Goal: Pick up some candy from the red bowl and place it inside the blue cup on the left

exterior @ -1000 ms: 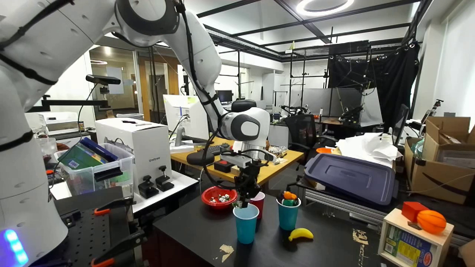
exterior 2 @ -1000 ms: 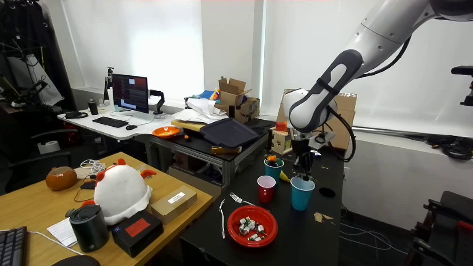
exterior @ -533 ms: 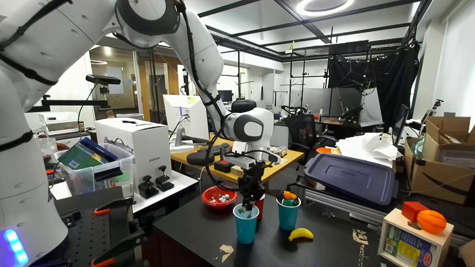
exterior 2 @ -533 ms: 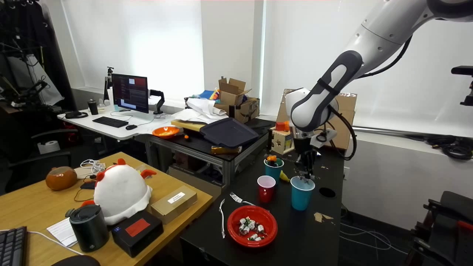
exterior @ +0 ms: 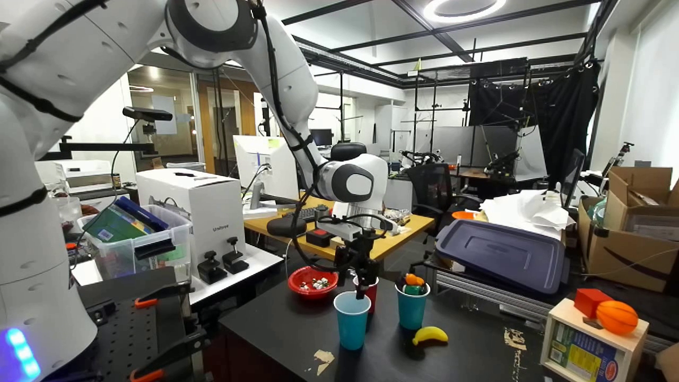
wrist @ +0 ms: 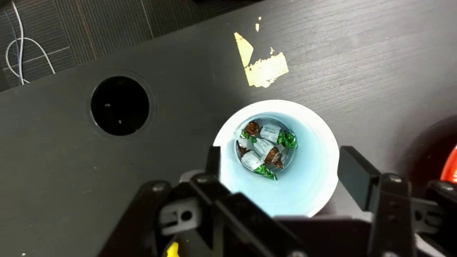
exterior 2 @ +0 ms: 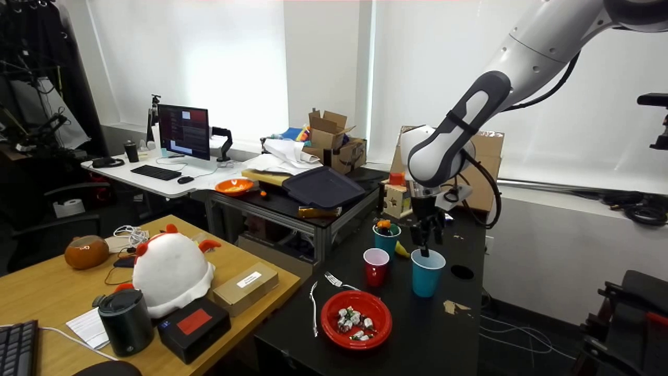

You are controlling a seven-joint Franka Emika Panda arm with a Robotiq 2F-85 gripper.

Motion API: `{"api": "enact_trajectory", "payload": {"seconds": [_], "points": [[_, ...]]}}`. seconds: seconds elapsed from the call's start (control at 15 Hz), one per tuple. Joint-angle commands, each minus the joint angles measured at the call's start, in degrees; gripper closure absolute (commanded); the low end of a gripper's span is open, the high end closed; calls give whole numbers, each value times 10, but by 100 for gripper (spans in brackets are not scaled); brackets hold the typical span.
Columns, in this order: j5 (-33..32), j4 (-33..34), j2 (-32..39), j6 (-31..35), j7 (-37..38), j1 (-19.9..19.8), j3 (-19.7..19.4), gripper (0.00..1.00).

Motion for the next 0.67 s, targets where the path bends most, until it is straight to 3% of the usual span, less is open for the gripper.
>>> {"api": "enact_trajectory", "payload": {"seconds": [0.0,0.4,0.6], "points": [[-1,-21,-30,-4,-31,-5,21,0],[-67,-64,-83,-28,-50,62,45,0],[-108,-73,-127,-86,-36,109,51,0]]}}
